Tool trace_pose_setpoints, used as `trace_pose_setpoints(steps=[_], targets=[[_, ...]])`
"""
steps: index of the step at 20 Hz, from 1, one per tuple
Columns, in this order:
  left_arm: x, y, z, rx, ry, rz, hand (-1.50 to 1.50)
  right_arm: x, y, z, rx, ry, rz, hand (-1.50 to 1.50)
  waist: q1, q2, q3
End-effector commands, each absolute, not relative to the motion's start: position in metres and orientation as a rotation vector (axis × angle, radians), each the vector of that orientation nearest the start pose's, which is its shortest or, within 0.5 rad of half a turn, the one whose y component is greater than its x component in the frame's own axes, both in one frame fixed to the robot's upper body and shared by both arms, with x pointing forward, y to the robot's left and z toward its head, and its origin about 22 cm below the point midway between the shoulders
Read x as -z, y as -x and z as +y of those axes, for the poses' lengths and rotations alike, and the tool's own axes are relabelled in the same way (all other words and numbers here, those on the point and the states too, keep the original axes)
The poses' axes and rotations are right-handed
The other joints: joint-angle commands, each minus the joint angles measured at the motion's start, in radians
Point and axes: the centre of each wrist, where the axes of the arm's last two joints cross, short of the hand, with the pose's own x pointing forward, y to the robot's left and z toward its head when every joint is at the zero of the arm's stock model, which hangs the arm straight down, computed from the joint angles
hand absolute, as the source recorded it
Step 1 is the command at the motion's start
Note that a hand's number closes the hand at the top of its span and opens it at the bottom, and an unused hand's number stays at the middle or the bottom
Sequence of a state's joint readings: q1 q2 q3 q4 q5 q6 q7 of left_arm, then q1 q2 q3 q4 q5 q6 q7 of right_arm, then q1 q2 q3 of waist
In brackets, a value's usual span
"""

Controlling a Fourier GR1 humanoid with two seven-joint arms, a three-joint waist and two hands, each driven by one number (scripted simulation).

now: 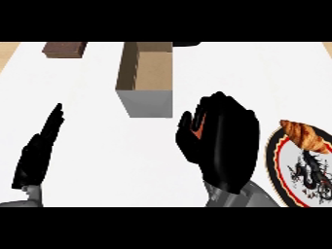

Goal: Pick the sweet potato from the plate and place it in the cardboard box

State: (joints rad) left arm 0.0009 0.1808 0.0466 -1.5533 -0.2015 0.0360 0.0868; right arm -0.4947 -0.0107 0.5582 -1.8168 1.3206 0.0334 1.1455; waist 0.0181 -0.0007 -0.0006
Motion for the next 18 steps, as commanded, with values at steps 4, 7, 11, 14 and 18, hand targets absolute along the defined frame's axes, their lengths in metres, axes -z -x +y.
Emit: trace_pose_setpoints(steps=[4,7,11,14,18], targets=[[-0.001,-0.238,0.273,0.209,-0.349,-1.437,0.0,-0.206,-0.276,-0.023,-0.391,1.163,-1.473,1.5,0.011,0.003,0.0],[-0.015,-0.232,0.284,0.242,-0.366,-1.466,0.0,-0.203,-0.297,-0.016,-0.376,1.175,-1.456,1.5,0.019,0.003,0.0],[-0.01,-0.245,0.267,0.234,-0.352,-1.477,0.0,-0.233,-0.334,-0.009,-0.359,1.178,-1.411,1.5,0.033,0.009,-0.001],[-0.003,-0.247,0.27,0.231,-0.343,-1.461,0.0,-0.229,-0.353,-0.006,-0.363,1.142,-1.389,1.5,0.029,0.011,-0.001],[-0.016,-0.248,0.279,0.249,-0.35,-1.479,0.0,-0.22,-0.39,-0.01,-0.383,1.142,-1.327,1.5,0.055,0.017,-0.001]])
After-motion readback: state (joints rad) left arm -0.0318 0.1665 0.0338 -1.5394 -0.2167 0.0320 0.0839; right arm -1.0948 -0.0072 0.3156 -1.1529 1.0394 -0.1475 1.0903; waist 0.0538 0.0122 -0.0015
